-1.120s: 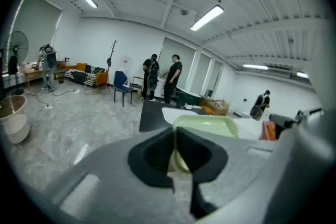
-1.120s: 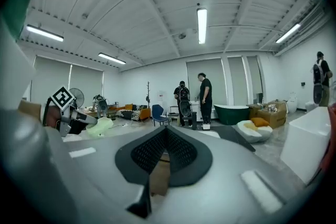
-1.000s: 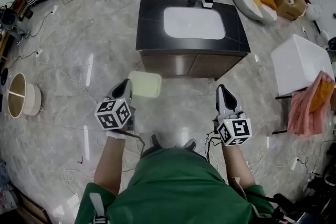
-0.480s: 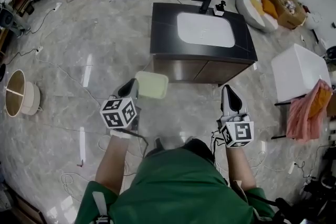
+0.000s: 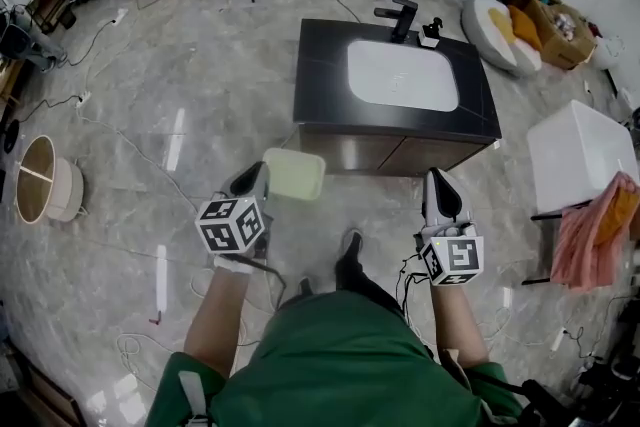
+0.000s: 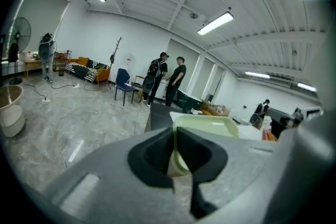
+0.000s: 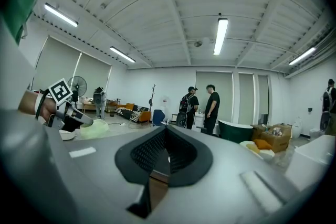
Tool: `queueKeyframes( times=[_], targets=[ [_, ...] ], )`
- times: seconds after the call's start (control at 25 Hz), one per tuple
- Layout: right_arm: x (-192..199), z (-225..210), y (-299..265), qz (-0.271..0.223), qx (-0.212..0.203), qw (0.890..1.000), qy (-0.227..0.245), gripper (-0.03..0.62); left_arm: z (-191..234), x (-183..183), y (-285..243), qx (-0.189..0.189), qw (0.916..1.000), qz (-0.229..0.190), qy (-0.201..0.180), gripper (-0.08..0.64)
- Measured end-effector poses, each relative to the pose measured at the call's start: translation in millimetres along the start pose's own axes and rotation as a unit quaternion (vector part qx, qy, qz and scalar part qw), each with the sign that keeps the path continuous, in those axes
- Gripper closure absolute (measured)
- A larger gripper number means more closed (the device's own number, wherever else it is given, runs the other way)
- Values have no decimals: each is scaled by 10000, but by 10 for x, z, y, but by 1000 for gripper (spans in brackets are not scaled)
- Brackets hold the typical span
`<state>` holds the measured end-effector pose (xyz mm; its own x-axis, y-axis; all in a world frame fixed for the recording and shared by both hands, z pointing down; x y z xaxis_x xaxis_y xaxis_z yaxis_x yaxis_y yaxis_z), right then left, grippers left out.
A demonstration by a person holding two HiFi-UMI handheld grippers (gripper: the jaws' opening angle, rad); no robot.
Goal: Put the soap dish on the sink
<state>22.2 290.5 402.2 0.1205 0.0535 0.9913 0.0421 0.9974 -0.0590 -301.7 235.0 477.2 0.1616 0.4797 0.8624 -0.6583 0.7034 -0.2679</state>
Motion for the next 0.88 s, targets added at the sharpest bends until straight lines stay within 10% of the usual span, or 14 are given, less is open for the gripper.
queueKeyframes(
  times=[0.88],
  targets=[
    [147,-1136,-1825,109,-802,9961,-357,594,-120,-732,-1710,-690,9976,-62,-54,541]
  ],
)
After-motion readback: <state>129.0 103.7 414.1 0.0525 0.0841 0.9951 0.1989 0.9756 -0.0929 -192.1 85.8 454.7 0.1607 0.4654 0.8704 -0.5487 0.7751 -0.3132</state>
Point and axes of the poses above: the fingertips, and each gripper's own axes: y backward along the fingers, z to its left, x out of its underside, the point moved 3 cm from there along y, backward along the fingers, and after that the axes turned 15 degrees about x, right-handed, at the moved point
